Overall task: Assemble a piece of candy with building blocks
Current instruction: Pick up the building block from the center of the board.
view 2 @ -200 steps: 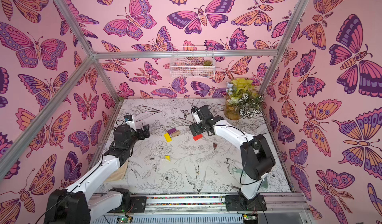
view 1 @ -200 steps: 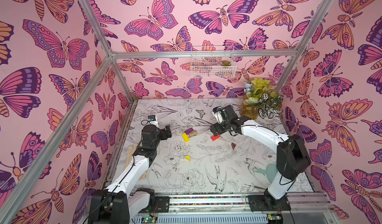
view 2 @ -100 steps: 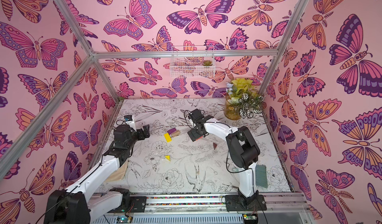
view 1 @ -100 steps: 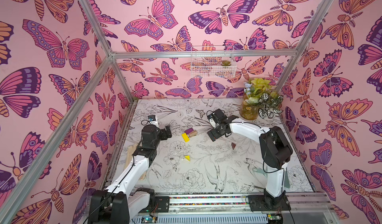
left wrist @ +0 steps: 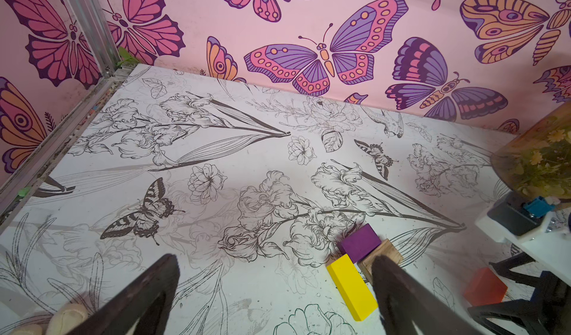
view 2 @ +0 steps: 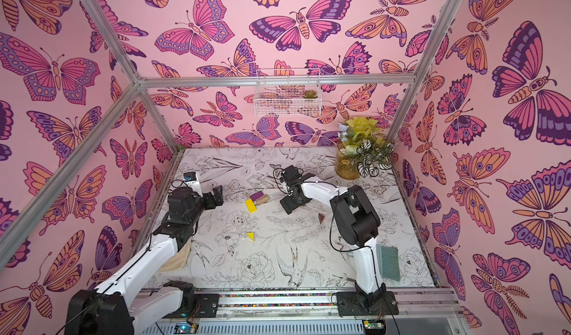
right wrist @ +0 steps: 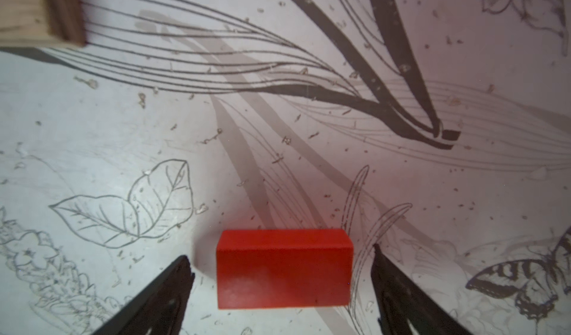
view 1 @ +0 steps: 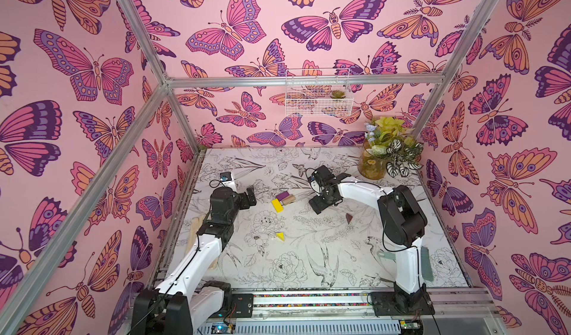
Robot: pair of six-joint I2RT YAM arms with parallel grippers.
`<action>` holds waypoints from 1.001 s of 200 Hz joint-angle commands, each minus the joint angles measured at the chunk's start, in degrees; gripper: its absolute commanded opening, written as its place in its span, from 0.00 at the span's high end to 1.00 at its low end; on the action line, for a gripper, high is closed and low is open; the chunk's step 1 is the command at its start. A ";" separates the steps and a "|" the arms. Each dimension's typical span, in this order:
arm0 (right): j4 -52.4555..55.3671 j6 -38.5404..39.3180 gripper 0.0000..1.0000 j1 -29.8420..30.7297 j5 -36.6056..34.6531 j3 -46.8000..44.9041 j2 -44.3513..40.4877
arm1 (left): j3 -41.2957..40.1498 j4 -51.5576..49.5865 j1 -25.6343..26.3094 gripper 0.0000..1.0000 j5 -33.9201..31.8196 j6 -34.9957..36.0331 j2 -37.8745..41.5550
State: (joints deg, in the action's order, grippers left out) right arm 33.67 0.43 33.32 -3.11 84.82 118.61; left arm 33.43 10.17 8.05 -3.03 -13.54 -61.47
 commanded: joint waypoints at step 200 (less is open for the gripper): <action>-5.80 -33.81 0.45 -2.15 -5.71 0.25 -5.20 | -0.29 -2.39 0.08 0.00 -1.02 -0.05 1.93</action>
State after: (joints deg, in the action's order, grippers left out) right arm 29.58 -24.14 31.27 -5.87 84.01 114.59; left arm 33.39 8.49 8.05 -4.08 -13.56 -60.10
